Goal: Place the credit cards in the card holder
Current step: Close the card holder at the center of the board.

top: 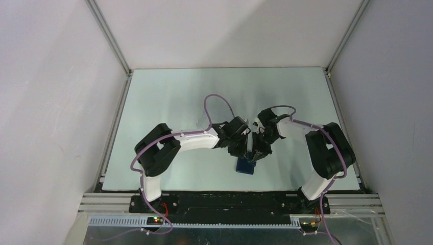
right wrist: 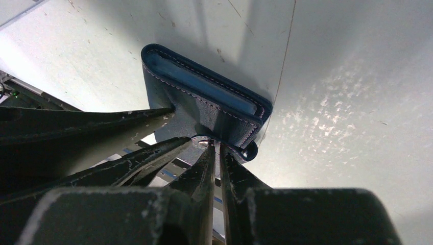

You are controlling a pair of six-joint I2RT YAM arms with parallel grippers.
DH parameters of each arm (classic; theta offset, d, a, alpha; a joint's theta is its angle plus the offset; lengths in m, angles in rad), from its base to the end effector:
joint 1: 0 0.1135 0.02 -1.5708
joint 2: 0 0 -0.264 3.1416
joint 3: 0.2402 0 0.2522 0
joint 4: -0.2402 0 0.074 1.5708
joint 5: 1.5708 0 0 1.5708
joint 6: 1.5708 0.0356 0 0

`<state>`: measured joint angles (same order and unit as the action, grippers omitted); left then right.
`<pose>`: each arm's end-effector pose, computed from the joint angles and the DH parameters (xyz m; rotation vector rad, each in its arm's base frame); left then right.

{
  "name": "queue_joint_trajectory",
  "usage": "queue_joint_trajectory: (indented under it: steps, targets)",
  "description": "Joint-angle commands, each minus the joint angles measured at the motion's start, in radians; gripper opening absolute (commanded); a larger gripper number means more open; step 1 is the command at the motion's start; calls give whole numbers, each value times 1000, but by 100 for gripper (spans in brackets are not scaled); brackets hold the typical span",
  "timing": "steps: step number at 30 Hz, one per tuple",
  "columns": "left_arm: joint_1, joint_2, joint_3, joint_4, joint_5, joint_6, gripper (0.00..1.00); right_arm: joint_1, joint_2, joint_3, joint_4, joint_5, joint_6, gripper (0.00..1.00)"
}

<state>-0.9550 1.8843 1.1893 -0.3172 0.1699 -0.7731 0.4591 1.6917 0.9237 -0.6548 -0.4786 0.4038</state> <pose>0.2179 -0.3184 0.1613 0.3230 2.7868 -0.7668 0.2485 0.1411 0.1441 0.1363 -2.9777 -0.7529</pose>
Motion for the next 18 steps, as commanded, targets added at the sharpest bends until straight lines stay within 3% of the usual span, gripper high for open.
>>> queue_joint_trajectory:
  steps: [1,11,18]
  targets:
    - [-21,49,37,1,13,21,28,42,87,-42,79,114,-3,13]
    - [-29,45,47,0,9,9,30,44,110,-42,81,130,-3,13]
    - [-35,31,30,1,25,12,21,45,113,-42,80,133,-1,13]
